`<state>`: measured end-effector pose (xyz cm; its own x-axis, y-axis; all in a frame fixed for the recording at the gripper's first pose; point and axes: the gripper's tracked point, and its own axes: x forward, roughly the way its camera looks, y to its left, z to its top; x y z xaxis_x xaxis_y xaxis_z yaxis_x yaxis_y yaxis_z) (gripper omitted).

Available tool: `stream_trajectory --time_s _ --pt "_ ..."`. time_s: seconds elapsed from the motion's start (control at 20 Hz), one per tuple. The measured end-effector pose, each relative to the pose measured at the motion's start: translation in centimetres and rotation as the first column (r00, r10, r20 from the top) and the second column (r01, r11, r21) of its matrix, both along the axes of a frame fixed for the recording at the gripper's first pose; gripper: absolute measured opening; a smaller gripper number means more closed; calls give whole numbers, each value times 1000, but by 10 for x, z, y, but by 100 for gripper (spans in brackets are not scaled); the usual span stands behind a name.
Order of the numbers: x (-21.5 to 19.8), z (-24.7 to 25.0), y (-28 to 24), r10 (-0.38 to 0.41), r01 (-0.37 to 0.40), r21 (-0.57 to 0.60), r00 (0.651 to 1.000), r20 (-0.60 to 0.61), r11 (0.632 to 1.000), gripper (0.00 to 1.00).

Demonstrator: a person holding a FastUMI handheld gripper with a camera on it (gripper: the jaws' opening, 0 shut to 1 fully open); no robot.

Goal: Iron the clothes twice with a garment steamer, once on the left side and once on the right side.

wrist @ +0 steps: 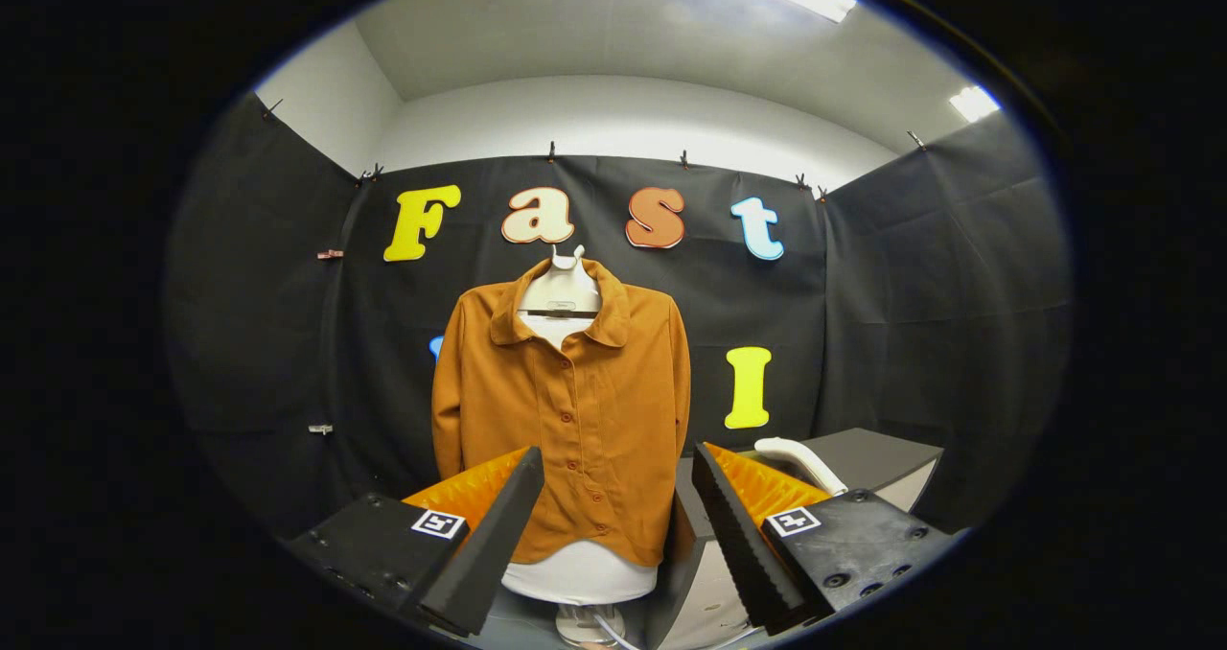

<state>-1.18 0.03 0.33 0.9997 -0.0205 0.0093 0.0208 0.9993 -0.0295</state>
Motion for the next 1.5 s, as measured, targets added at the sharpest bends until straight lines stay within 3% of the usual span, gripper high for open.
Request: stream_trajectory --time_s 0.35,0.8,1.15,1.5 --pt "0 1 0 -32 32 14 999 14 999 98" --pt "-11 -16 -24 -172 172 -17 984 -41 985 98" --pt "7 -18 -94 -295 294 -15 955 -34 956 98" --pt "75 -39 -191 -342 341 -32 936 -87 940 98"
